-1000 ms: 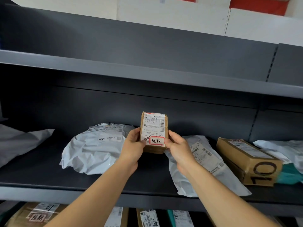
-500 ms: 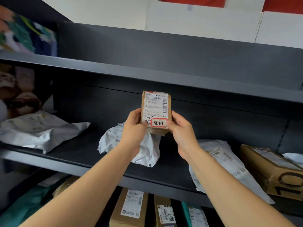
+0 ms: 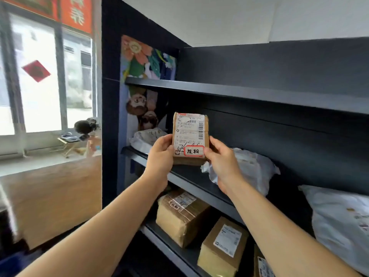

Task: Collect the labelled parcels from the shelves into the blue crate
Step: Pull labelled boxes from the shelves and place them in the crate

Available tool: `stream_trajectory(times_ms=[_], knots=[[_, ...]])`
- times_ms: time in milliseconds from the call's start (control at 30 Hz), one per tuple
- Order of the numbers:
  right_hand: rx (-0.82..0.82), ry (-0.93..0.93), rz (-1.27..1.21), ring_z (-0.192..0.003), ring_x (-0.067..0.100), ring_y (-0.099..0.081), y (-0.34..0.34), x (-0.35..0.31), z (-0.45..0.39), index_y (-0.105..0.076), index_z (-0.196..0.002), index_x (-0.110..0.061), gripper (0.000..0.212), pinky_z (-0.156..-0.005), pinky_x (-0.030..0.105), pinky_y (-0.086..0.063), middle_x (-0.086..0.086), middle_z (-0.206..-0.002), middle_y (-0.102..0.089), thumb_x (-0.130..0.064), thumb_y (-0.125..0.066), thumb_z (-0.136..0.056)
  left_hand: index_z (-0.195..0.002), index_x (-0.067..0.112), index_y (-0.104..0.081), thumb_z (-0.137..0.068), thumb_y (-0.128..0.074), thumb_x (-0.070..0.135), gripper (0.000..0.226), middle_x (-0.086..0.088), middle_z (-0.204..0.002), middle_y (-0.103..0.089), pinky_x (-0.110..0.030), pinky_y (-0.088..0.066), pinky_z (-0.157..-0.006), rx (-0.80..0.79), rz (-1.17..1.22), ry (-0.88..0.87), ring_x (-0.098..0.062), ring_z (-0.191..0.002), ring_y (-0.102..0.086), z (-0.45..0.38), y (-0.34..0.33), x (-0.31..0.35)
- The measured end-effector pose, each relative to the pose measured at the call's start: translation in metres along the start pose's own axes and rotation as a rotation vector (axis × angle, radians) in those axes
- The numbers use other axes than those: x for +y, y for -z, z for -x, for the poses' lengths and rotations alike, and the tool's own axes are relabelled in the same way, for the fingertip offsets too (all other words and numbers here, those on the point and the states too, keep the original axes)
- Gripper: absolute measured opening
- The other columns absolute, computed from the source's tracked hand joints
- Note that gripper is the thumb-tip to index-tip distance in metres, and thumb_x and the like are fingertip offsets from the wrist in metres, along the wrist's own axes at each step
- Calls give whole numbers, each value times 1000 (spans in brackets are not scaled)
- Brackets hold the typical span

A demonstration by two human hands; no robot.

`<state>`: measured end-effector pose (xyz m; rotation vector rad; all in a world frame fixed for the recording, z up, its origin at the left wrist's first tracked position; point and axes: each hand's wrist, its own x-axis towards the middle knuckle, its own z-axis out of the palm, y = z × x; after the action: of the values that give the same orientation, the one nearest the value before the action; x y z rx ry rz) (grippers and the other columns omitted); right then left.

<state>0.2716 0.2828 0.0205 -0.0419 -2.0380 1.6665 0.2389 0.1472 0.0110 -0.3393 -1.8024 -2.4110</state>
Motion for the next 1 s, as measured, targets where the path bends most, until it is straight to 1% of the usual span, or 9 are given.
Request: stream_trajectory(times_ms=[167,300,433,467,600,733,833,900,1000], knots=[[-189,-22,-114,-94,3,-63,-75,-2,13,-54,-133,-25,42,-78,17,-52,-2,-115,-67,-9,-52,-95,-119,14,-56,-97,-44,3,27,-5,-114,-69,-33,-54,-88,171,-17,-5,-21,-104,-66,16,79,18],[-314,-51,-149,-109,13,-62,-142,-4,31,-55,-133,-25,40,-96,29,-50,-4,-117,-67,-13,-53,-95,-112,17,-57,-97,-43,2,25,-5,-111,-69,-30,-55,-84,290,-18,2,-20,-101,-67,35,143,33],[-443,-79,-181,-102,8,-62,-205,-13,58,-51,-136,-20,40,-76,15,-48,-1,-122,-65,-11,-49,-97,-121,15,-55,-96,-46,2,29,-3,-110,-68,-29,-55,-80,410,-52,10,-15,-95,-67,54,211,41],[-475,-89,-190,-104,9,-62,-219,-15,66,-51,-136,-20,40,-75,16,-50,0,-122,-65,-11,-49,-97,-122,14,-54,-96,-46,2,30,-4,-111,-67,-30,-54,-83,438,-57,15,-15,-95,-67,59,227,43],[-579,-111,-178,-110,13,-63,-283,-17,97,-56,-131,-23,36,-95,31,-52,-3,-116,-69,-15,-50,-97,-125,10,-52,-96,-44,2,31,-8,-117,-65,-40,-52,-96,530,-81,47,-22,-105,-64,83,290,55],[-678,-106,-178,-102,6,-64,-339,-28,130,-59,-127,-23,33,-75,16,-51,-4,-115,-69,-13,-48,-98,-125,14,-52,-97,-46,8,30,-8,-115,-66,-46,-54,-91,601,-75,83,-25,-102,-67,107,351,66],[-735,-146,-194,-104,9,-65,-380,-33,154,-60,-125,-23,32,-80,18,-52,-3,-112,-70,-11,-48,-97,-124,14,-52,-96,-46,7,29,-8,-115,-66,-48,-54,-92,633,-64,81,-26,-103,-67,125,394,72],[-764,-183,-208,-100,7,-66,-406,-33,168,-60,-126,-22,33,-84,21,-53,-4,-108,-71,-10,-48,-97,-121,16,-53,-96,-47,8,27,-6,-113,-67,-45,-57,-86,662,-72,92,-24,-101,-68,135,420,75],[-805,-233,-208,-98,8,-66,-444,-34,191,-57,-130,-21,35,-84,25,-54,-6,-104,-72,-11,-48,-98,-119,16,-54,-96,-49,7,25,-5,-110,-68,-26,-58,-58,704,-83,92,-18,-89,-69,150,460,77]])
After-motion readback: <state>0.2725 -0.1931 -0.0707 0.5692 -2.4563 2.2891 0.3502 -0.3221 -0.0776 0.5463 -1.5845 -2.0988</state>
